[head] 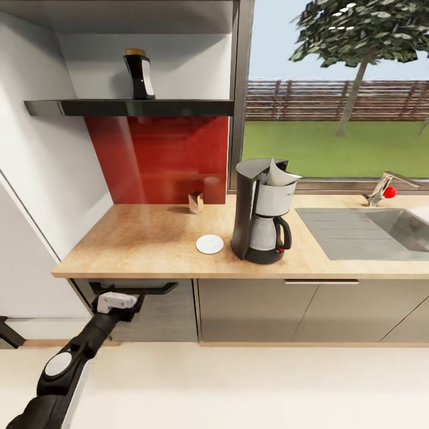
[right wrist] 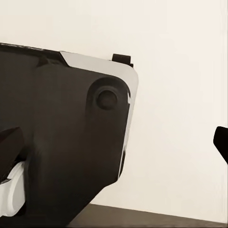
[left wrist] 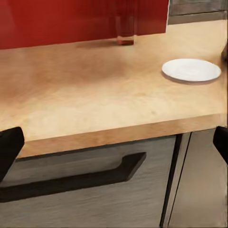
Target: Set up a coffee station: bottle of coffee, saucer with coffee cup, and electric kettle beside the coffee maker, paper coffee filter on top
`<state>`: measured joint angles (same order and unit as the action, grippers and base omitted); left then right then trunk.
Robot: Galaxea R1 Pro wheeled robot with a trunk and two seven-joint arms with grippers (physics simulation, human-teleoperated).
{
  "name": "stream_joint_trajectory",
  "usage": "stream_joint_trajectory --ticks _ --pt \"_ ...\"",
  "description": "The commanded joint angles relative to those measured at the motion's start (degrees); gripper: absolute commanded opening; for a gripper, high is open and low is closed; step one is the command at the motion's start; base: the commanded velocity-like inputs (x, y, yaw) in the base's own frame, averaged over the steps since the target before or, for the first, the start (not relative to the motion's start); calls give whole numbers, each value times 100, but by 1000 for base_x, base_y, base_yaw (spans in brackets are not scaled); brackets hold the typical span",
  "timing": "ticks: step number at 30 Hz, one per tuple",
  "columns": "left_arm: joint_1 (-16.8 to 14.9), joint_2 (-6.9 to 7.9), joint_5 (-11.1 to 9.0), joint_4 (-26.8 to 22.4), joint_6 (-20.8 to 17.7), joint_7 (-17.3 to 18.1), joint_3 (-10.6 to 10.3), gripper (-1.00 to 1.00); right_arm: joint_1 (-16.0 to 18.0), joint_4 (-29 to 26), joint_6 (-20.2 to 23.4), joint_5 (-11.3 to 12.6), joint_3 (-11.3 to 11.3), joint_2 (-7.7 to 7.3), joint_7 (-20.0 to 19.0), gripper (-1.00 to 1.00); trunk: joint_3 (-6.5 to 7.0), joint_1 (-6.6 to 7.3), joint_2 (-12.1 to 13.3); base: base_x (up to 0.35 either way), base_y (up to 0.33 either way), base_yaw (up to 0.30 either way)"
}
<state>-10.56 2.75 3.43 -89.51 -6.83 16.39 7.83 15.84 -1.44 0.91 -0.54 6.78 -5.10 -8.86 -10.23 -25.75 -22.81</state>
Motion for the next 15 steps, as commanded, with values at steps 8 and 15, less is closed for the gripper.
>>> stream_joint_trajectory --ticks 8,15 --pt "-1335 -28 -219 -148 -1202 660 8 100 -243 -8 16 -2 42 38 127 100 -12 -3 -12 0 0 0" --pt "-3134 -139 -313 -136 -2350 676 -1 100 -257 -23 17 16 43 74 136 100 -12 -3 -12 0 0 0"
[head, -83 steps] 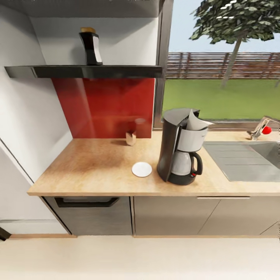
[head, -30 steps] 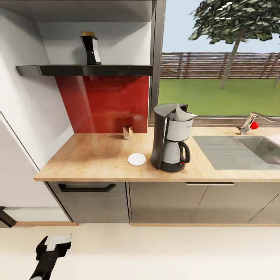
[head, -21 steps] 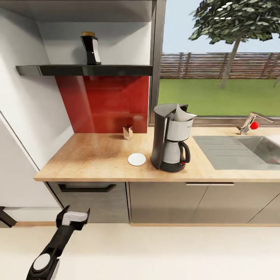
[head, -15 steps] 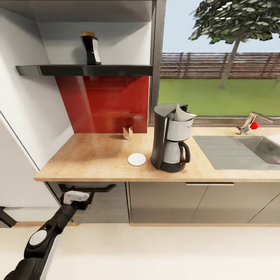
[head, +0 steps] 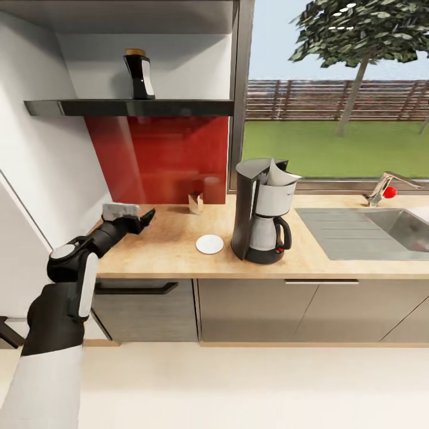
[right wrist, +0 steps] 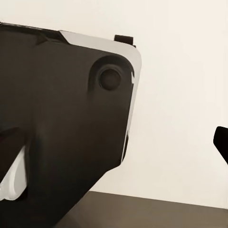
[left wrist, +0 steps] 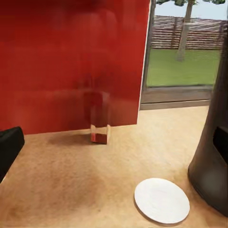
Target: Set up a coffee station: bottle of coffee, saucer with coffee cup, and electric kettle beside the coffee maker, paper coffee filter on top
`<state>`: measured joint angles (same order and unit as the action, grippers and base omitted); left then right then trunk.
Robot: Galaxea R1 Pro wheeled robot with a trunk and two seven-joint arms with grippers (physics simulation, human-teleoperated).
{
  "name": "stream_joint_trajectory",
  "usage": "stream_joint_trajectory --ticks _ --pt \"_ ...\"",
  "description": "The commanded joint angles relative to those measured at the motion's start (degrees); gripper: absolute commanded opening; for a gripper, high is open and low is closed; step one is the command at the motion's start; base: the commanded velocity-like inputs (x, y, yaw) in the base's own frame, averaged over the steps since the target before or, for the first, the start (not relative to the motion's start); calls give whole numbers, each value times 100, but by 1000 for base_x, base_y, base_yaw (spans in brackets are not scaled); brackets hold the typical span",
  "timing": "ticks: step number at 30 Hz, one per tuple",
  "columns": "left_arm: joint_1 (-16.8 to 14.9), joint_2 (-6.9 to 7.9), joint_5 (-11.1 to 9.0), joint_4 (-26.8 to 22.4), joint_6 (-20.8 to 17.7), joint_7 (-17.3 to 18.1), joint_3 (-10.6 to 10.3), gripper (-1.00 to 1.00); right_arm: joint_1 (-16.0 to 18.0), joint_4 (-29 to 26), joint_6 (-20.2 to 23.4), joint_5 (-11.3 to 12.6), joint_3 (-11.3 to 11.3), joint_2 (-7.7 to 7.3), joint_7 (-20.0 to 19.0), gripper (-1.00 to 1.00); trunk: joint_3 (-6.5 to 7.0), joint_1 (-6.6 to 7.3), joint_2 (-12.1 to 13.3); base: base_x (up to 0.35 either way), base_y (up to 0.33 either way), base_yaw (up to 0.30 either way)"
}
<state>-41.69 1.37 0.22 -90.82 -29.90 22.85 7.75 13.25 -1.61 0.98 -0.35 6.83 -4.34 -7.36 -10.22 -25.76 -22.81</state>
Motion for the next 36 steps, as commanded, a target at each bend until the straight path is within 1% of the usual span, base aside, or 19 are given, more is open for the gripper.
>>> stream_joint_trajectory --ticks 1,3,6,9,10,11,13,14,18,20,21,24,25,26,29,30,31,34,36 --pt "-275 -6 19 -2 -178 -16 8 100 2 -6 9 -2 38 0 -13 100 -13 -3 -11 0 0 0" --pt "-651 -6 29 8 -384 -130 8 100 2 -6 8 -1 38 2 -14 100 -13 -3 -11 0 0 0" --pt "-1436 -15 37 39 -837 -503 -1 100 2 -6 8 0 38 3 -12 100 -13 -3 -11 0 0 0" --pt "-2233 -12 34 217 -1181 -898 -176 100 2 -1 8 -4 38 3 -12 100 -13 -3 -11 0 0 0" --pt "-2495 -17 33 320 -1242 -1024 -259 100 2 0 8 -6 38 3 -11 100 -13 -3 -11 0 0 0" --pt "-2625 -21 32 381 -1264 -1086 -295 100 2 1 8 -6 38 3 -11 100 -13 -3 -11 0 0 0" --pt "-3145 -75 32 719 -1316 -1330 -394 100 2 5 8 -8 36 3 -11 100 -13 -3 -11 0 0 0" --pt "-3280 -102 31 827 -1323 -1386 -408 100 2 6 8 -8 37 3 -11 100 -13 -3 -11 0 0 0" --pt "-4344 -293 35 1913 -1340 -1676 -457 100 2 10 8 -13 33 3 -11 100 -13 -3 -11 0 0 0" --pt "-4866 -338 40 2587 -1314 -1734 -467 100 -1 11 8 -16 32 3 -11 100 -13 -3 -11 0 0 0" --pt "-4994 -348 43 2766 -1305 -1742 -469 100 -2 11 8 -16 31 3 -11 100 -13 -3 -11 0 0 0" --pt "-5731 -390 64 3931 -1207 -1878 -474 100 -12 16 11 -17 31 -2 -11 100 -13 -3 -11 0 0 0" --pt "-6030 -403 73 4474 -1026 -2061 -478 100 -18 18 13 -17 30 -10 -11 100 -13 -3 -11 0 0 0" --pt "-6196 -410 81 4795 -847 -2225 -480 100 -23 19 14 -17 30 -18 -3 100 -13 -3 -11 0 0 0" --pt "-6532 -453 147 5517 -354 -2735 -483 100 -30 18 16 3 29 -52 147 100 -13 -3 -11 0 0 0" --pt "-6858 -479 301 6175 -39 -3111 -484 100 -36 13 10 219 29 -68 419 100 -13 -3 -11 0 0 0" --pt "-6913 -479 335 6254 -15 -3139 -484 100 -37 13 11 289 29 -67 443 100 -13 -3 -11 0 0 0" --pt "-7176 -486 567 6622 67 -3225 -484 100 -46 12 15 747 38 -40 504 100 -13 -3 -11 0 0 0" --pt "-7241 -489 676 6716 91 -3242 -478 100 -49 11 14 883 43 -29 506 100 -13 -3 -11 0 0 0"
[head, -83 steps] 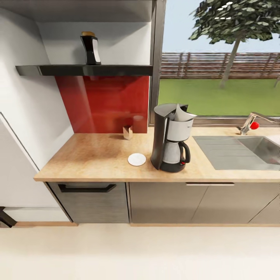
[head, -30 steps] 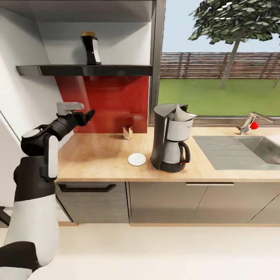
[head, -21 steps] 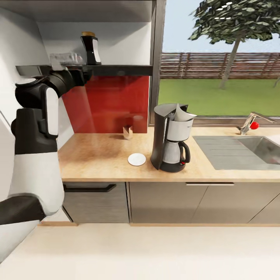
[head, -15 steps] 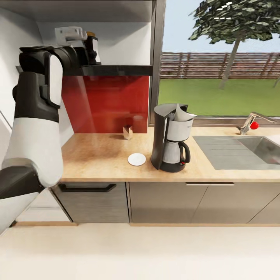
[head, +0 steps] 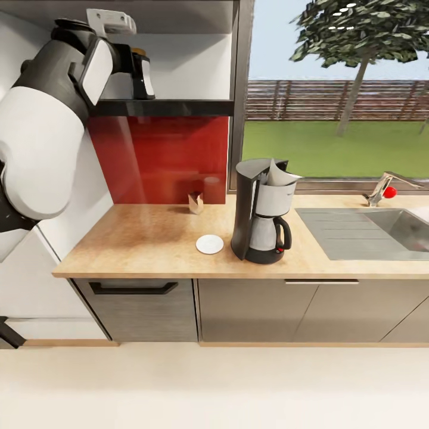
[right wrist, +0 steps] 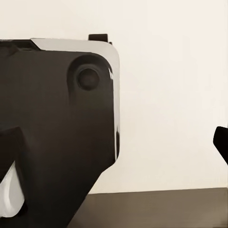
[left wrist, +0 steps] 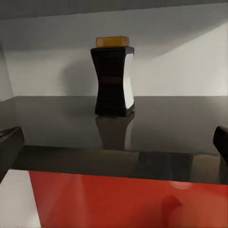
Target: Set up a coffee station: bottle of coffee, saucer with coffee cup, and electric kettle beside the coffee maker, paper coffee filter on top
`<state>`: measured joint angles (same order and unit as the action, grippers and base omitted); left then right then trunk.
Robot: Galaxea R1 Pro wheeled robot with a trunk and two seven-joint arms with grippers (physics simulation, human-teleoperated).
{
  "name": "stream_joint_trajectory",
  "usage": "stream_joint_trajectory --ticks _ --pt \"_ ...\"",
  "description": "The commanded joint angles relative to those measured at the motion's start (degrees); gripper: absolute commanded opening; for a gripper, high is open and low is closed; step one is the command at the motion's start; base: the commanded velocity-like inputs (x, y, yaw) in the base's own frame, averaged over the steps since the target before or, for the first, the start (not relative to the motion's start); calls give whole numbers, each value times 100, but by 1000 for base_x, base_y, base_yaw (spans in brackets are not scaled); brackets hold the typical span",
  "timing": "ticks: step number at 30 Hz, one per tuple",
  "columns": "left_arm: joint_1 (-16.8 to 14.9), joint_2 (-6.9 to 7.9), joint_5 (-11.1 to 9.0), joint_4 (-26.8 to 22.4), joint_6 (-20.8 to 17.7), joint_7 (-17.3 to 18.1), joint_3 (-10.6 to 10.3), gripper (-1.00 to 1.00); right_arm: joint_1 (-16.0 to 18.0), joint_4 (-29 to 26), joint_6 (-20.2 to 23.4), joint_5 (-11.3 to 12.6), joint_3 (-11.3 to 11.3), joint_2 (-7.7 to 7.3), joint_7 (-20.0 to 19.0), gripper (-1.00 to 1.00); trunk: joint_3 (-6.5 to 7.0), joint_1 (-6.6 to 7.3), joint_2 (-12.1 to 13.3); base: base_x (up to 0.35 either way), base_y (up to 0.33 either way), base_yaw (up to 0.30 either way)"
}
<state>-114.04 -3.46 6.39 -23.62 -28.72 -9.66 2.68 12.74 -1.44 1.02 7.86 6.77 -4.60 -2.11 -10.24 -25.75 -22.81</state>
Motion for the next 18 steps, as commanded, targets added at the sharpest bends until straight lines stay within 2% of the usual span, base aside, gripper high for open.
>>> stream_joint_trajectory --ticks 1,5,12,14,18 --pt "-29 -6 114 31 -18 5 32 100 2 -5 10 114 50 3 -18 100 -12 -3 -11 0 0 0" --pt "-37 -4 197 84 -6 2 34 100 1 -16 5 194 47 10 -17 100 -12 -3 -11 0 0 0" --pt "14 10 219 94 11 14 13 100 0 -24 4 222 52 28 -25 100 -12 -3 -11 0 0 0" --pt "18 11 224 94 67 9 15 100 0 -27 4 223 48 29 -26 100 -12 -3 -11 0 0 0" --pt "21 12 235 94 454 -12 19 100 0 -24 4 223 45 28 -22 100 -12 -3 -11 0 0 0"
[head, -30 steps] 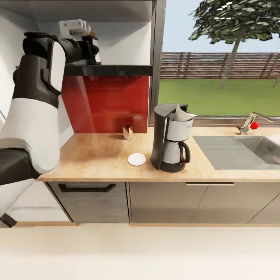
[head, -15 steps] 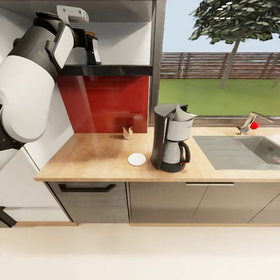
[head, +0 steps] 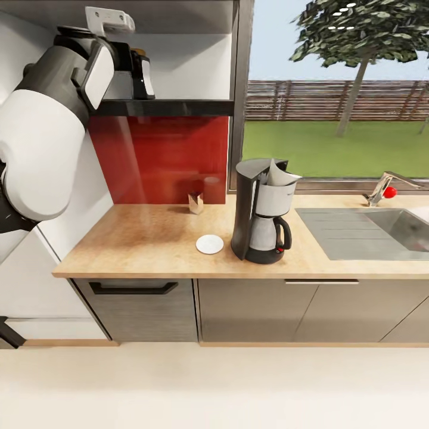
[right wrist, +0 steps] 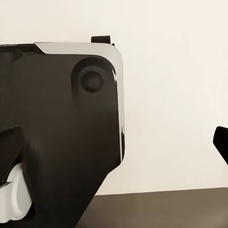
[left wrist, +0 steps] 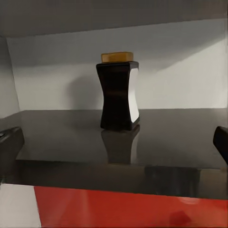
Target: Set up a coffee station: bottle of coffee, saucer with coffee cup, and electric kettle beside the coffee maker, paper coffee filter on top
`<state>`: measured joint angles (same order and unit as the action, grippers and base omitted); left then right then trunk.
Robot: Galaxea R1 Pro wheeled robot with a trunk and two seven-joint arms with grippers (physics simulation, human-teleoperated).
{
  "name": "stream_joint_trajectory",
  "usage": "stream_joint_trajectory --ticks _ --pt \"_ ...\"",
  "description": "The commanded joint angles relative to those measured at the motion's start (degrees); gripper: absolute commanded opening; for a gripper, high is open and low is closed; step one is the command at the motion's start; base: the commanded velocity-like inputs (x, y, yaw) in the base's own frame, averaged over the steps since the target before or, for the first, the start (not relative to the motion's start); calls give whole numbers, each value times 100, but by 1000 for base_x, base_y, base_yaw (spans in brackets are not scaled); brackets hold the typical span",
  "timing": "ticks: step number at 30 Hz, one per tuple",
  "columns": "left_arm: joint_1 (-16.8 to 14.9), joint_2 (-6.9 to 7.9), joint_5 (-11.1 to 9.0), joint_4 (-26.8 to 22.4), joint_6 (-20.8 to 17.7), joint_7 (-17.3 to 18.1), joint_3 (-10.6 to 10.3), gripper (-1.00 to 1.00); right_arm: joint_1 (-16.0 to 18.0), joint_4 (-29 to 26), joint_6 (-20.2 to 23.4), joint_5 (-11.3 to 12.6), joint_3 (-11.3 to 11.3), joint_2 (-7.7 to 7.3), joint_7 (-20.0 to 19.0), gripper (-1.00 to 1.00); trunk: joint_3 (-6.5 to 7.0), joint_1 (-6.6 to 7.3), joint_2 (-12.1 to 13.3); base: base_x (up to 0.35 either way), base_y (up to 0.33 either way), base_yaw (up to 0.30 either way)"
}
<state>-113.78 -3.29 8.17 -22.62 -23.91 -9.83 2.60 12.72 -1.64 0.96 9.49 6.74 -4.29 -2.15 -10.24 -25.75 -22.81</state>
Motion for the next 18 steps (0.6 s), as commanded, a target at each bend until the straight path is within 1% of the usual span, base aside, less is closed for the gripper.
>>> stream_joint_trajectory --ticks 1,3,7,15,18 --pt "-3 -5 65 -5 82 -15 25 100 3 -4 10 57 48 -4 -17 100 -11 -3 -11 0 0 0" --pt "2 -5 125 -5 211 -91 30 100 3 -4 10 55 47 -6 -15 100 -11 -3 -11 0 0 0" --pt "4 -7 205 2 292 -271 54 100 3 8 10 53 47 -9 -14 100 -11 -3 -11 0 0 0" --pt "4 -5 176 -19 292 -341 84 100 3 14 10 45 47 -10 -14 100 -11 -3 -11 1 0 0" --pt "5 -5 159 -18 283 -344 102 100 3 19 10 39 50 -10 -14 100 -11 -3 -11 107 0 0"
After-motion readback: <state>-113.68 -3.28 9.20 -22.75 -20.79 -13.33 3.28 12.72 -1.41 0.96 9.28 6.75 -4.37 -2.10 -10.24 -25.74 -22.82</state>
